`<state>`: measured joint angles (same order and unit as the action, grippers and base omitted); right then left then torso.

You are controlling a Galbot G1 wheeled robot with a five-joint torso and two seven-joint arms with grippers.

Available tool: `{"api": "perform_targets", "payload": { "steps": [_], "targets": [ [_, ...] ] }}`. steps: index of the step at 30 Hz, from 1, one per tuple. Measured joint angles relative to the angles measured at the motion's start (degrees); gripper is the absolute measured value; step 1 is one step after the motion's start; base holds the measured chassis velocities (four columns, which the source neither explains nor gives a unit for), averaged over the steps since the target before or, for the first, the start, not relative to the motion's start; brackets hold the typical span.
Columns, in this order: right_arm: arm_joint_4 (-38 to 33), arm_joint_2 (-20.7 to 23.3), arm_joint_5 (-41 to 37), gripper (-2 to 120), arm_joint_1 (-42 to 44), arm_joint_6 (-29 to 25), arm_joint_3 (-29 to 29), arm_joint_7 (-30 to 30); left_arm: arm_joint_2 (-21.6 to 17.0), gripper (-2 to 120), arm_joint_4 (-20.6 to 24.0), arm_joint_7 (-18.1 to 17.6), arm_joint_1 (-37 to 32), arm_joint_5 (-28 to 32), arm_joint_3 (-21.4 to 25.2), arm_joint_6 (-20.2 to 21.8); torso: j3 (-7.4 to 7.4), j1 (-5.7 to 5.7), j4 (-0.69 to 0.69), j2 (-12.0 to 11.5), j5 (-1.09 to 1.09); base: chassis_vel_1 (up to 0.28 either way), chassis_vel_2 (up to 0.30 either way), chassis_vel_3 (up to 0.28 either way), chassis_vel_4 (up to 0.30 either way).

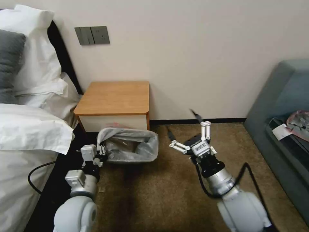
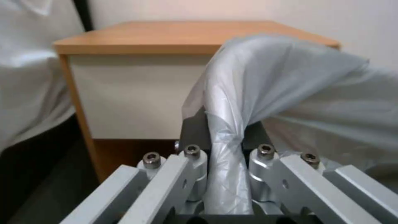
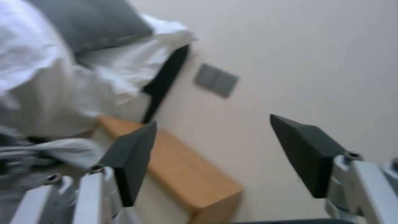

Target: Pick up the garbage bag from the table and place it over the trash can.

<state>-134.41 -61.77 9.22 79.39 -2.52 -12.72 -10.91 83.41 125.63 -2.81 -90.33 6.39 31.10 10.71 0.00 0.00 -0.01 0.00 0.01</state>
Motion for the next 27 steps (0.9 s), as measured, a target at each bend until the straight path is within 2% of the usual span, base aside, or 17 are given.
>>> {"api": "perform_targets", "payload": {
  "steps": [2,3,6,7,9,10,12,14,15,19,25,27],
  "targets": [
    [0.3,5.1,-4.6,61,-3.3,5.3,3.8,0.2,0.1,8,0.0,-0.1,-0.6,-1.8,-1.2,-0.3,0.0,0.0,0.0,0.0,0.01,0.0,0.0,0.0,0.0],
    [0.3,5.1,-4.6,61,-3.3,5.3,3.8,0.2,0.1,8,0.0,-0.1,-0.6,-1.8,-1.2,-0.3,0.0,0.0,0.0,0.0,0.01,0.0,0.0,0.0,0.0],
    [2.6,11.0,-12.1,46,-11.4,13.7,10.8,2.1,0.9,8,-0.3,-0.2,-1.5,-4.7,-2.8,-1.1,0.0,0.0,0.0,0.0,0.0,0.0,0.0,0.0,0.0],
    [2.6,11.0,-12.1,46,-11.4,13.7,10.8,2.1,0.9,8,-0.3,-0.2,-1.5,-4.7,-2.8,-1.1,0.0,0.0,0.0,0.0,0.0,0.0,0.0,0.0,0.0],
    [4.4,12.9,-17.8,36,-17.2,19.4,16.0,4.5,1.3,8,-0.6,-0.2,-1.8,-5.9,-3.1,-1.5,0.0,0.0,0.01,0.0,0.0,0.0,0.0,0.0,0.0],
    [4.4,12.9,-17.8,36,-17.2,19.4,16.0,4.5,1.3,8,-0.6,-0.2,-1.8,-5.9,-3.1,-1.5,0.0,0.0,0.01,0.0,0.0,0.0,0.0,0.0,0.0],
    [6.6,13.9,-24.3,26,-23.1,25.6,22.0,7.3,1.4,8,-1.0,-0.3,-1.7,-6.4,-3.0,-1.9,0.0,0.0,0.01,0.0,0.0,0.0,0.0,0.0,0.0],
    [8.6,14.6,-27.5,18,-27.8,28.8,26.5,7.8,1.6,8,-1.2,-0.5,-1.3,-6.4,-2.9,-2.0,0.01,0.0,0.01,0.0,-0.01,0.0,0.0,0.0,0.0],
    [8.6,14.6,-27.5,18,-27.8,28.8,26.5,7.8,1.6,8,-1.2,-0.5,-1.3,-6.4,-2.9,-2.0,0.01,0.0,0.01,0.0,-0.01,0.0,0.0,0.0,0.0],
    [13.7,14.9,-29.3,0,-36.8,31.2,34.7,7.9,2.2,8,-1.8,-0.7,-0.5,-6.2,-3.1,-2.0,0.0,0.0,0.0,0.0,-0.01,0.0,0.0,0.0,0.0],
    [17.9,12.5,-30.2,0,-43.7,33.3,41.3,8.7,2.7,8,-2.6,-0.6,0.0,-6.1,-3.7,-1.9,0.01,0.0,0.01,0.0,-0.01,0.0,0.0,0.0,0.0],
    [20.3,11.0,-31.1,0,-48.1,35.2,45.8,8.8,2.3,8,-2.9,-0.6,0.4,-6.2,-3.9,-1.8,0.01,0.0,0.01,0.0,-0.02,0.0,0.0,0.0,0.0]
  ]
}}
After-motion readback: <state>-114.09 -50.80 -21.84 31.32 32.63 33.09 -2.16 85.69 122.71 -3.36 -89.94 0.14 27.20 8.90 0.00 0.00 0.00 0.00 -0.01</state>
